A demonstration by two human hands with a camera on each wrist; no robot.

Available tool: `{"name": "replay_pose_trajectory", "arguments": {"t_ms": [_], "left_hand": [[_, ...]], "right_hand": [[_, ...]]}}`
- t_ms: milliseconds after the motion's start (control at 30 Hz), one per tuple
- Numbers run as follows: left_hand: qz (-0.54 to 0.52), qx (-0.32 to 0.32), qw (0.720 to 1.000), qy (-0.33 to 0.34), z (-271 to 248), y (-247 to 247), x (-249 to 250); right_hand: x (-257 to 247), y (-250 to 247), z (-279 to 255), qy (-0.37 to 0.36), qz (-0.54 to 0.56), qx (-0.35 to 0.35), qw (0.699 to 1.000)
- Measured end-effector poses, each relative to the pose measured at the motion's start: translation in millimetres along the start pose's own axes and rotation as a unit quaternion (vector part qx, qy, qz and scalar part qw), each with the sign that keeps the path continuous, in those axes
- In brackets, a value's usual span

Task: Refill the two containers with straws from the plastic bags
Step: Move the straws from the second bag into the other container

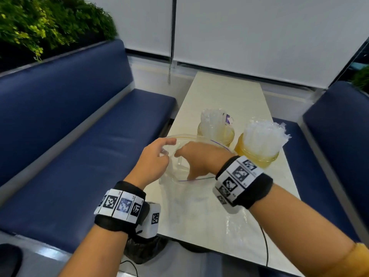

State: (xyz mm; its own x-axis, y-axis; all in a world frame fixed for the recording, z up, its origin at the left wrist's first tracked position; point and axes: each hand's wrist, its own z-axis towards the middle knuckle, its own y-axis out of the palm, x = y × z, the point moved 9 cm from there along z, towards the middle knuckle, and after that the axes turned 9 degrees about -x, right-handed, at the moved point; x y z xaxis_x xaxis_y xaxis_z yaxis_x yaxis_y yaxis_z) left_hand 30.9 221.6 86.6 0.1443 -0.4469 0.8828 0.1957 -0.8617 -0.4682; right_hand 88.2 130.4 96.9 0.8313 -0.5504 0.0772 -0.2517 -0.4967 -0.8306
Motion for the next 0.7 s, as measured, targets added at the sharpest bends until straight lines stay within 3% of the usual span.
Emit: {"name": "replay_pose_trajectory", "arguments": {"t_ms": [267, 500, 700], "left_hand": [[-0.049, -0.007, 0.999, -0.016, -3, -2, -6], [-0.138, -0.026, 0.99, -0.03, -6, -2, -18], [-0.15, 0.01, 0.988, -0.034, -4, -7, -19]], "right_hand": [[-24, 22, 24, 0.009, -0.024, 0.059, 0.998], [-24, 27, 26, -0.028, 0.052, 0.089, 0.994], [-17, 20, 24, -0.028, 0.166, 0.174, 0.97]]}}
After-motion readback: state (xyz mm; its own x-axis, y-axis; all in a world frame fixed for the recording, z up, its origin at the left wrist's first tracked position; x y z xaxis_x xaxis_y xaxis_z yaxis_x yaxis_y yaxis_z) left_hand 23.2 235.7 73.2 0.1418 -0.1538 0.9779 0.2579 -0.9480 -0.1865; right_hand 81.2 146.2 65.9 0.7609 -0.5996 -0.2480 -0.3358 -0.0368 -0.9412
